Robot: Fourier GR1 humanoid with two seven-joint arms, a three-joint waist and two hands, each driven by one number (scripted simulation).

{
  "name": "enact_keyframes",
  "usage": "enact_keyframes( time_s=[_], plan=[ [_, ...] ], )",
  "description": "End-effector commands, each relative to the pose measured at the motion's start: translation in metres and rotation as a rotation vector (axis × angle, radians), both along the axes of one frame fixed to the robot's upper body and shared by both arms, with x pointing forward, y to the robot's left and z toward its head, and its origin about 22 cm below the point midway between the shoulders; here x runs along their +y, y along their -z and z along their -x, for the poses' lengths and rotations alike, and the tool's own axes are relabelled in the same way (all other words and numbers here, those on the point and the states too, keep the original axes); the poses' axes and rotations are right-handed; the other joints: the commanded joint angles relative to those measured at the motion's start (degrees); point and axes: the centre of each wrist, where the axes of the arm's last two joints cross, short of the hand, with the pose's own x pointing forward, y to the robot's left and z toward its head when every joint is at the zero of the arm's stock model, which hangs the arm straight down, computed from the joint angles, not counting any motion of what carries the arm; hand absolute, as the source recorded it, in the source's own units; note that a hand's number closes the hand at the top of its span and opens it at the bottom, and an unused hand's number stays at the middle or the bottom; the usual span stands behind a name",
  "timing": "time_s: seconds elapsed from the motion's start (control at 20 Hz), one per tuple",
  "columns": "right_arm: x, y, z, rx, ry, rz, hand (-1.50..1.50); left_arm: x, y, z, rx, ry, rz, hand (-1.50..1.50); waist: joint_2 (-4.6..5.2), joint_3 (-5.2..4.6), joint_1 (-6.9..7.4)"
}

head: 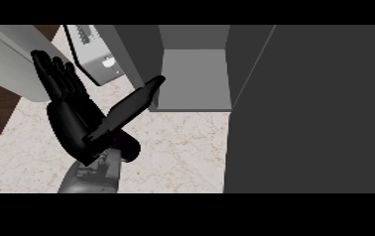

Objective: Pick up the wine, place it into the cabinet and close the cabinet

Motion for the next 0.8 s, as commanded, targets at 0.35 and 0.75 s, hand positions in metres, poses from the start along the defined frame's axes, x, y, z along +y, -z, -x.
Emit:
enact_keyframes(
  time_s=[0.35,0.75],
  plan=[
    [-0.003,-0.022,0.017,-0.004,-0.014,0.007,-1.5,0.006,0.02,0.044,0.041,-0.098,0.045,-1.5,-0.09,0.0,0.18],
    [0.018,-0.018,0.006,-0.005,0.004,0.0,-1.5,0.018,0.041,0.03,0.108,-0.137,0.039,-1.5,0.07,-0.04,-0.02]
  ],
)
